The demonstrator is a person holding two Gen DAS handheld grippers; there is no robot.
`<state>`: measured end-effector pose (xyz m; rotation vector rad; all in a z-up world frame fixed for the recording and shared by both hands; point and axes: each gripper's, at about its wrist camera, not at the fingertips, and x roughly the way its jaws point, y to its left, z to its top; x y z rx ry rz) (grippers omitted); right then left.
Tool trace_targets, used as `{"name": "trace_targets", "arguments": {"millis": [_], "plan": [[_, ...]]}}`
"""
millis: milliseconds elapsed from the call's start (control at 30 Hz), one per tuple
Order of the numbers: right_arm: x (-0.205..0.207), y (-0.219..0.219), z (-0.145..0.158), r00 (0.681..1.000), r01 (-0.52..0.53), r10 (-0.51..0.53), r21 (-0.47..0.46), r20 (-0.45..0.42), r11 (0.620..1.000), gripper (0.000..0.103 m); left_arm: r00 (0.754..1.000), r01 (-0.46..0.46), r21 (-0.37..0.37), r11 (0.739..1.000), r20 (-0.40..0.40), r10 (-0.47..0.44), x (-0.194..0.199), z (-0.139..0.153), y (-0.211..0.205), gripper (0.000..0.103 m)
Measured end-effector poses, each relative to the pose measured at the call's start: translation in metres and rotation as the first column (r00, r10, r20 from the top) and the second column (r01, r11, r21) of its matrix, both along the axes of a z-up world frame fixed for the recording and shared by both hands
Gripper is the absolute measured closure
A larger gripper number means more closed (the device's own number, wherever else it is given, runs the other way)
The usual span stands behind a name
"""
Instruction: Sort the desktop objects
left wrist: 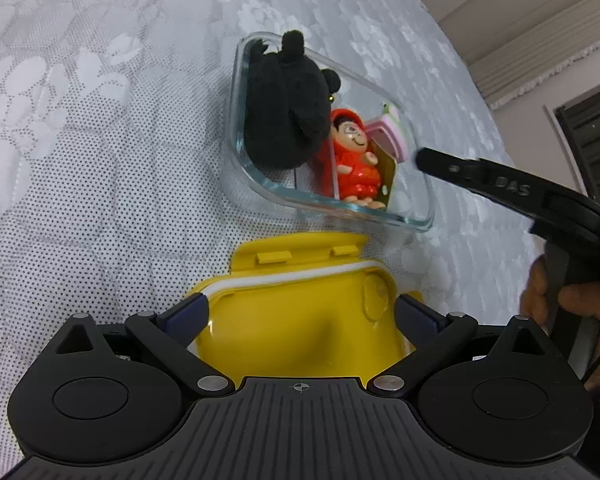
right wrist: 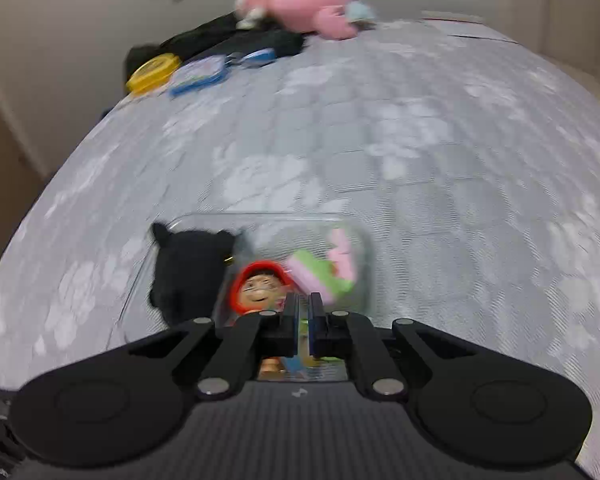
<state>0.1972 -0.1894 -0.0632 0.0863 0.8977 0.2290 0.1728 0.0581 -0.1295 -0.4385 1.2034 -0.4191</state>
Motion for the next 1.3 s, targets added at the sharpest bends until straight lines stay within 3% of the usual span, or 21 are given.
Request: {"name": "trace_targets", "arguments": {"millis": [133, 233, 300, 467, 567, 600, 667, 733, 867, 1033, 1100, 1200, 1300], "plan": [[0.004, 0.020, -0.015, 0.999, -0.041, 0.040, -0.124, -0.012, 0.991, 0.098, 1.000, -0.006, -0.006, 1.000, -0.008, 0.005, 0.000, -0.002, 0.003, 0.001], [0.007, 0.019, -0.023, 1.000, 0.015, -0.016, -0.222, -0.006, 0.975, 0.099, 1.000, -0.004, -0.010, 1.000, -0.008, 0.004, 0.000, -0.002, 0.003, 0.001], [0.007, 0.010, -0.022, 0.999, 0.039, -0.041, -0.209, -0.007, 0.977, 0.099, 1.000, -0.003, -0.010, 1.000, -0.009, 0.003, 0.001, -0.003, 0.002, 0.000], [0.001, 0.004, -0.004, 1.000, -0.011, 0.011, -0.020, 0.012, 1.000, 0.099, 1.000, 0.009, 0.005, 1.000, -0.008, -0.009, 0.002, -0.003, -0.002, 0.000], [0.008, 0.021, -0.009, 0.998, -0.059, 0.057, -0.037, -0.040, 0.998, 0.096, 1.000, 0.012, 0.007, 1.000, -0.008, -0.012, 0.002, -0.003, -0.002, 0.000], [0.009, 0.027, -0.010, 0.997, -0.069, 0.066, -0.087, -0.030, 0.994, 0.092, 1.000, 0.011, 0.005, 1.000, -0.008, -0.011, 0.002, -0.003, -0.002, 0.000], [0.007, 0.034, -0.012, 0.997, -0.081, 0.081, -0.186, -0.006, 0.979, 0.095, 1.000, 0.008, 0.001, 1.000, -0.008, -0.008, 0.002, -0.003, -0.001, 0.000], [0.008, 0.031, -0.014, 0.999, -0.051, 0.051, -0.228, -0.007, 0.972, 0.100, 1.000, 0.010, 0.005, 1.000, -0.008, -0.009, 0.002, -0.003, -0.002, 0.000], [0.010, 0.009, -0.013, 0.999, 0.025, -0.032, -0.199, -0.035, 0.980, 0.100, 1.000, 0.017, 0.015, 1.000, -0.006, -0.016, 0.002, -0.003, -0.003, 0.000], [0.007, -0.004, -0.003, 0.999, 0.024, -0.022, 0.069, -0.037, 0.997, 0.098, 1.000, 0.016, 0.017, 1.000, -0.007, -0.016, 0.003, -0.003, -0.003, 0.000], [0.010, 0.006, -0.009, 0.997, 0.016, -0.012, 0.054, -0.078, 0.998, 0.098, 1.000, 0.020, 0.022, 1.000, -0.006, -0.020, 0.003, -0.003, -0.004, 0.000], [0.014, 0.015, -0.022, 0.995, 0.038, -0.044, -0.058, -0.093, 0.998, 0.095, 1.000, 0.019, 0.018, 1.000, -0.004, -0.019, 0.002, -0.003, -0.003, 0.000], [0.013, 0.000, -0.028, 0.987, 0.088, -0.088, -0.004, -0.134, 0.996, 0.095, 1.000, 0.016, 0.012, 1.000, -0.006, -0.016, 0.003, -0.003, -0.001, 0.000]]}}
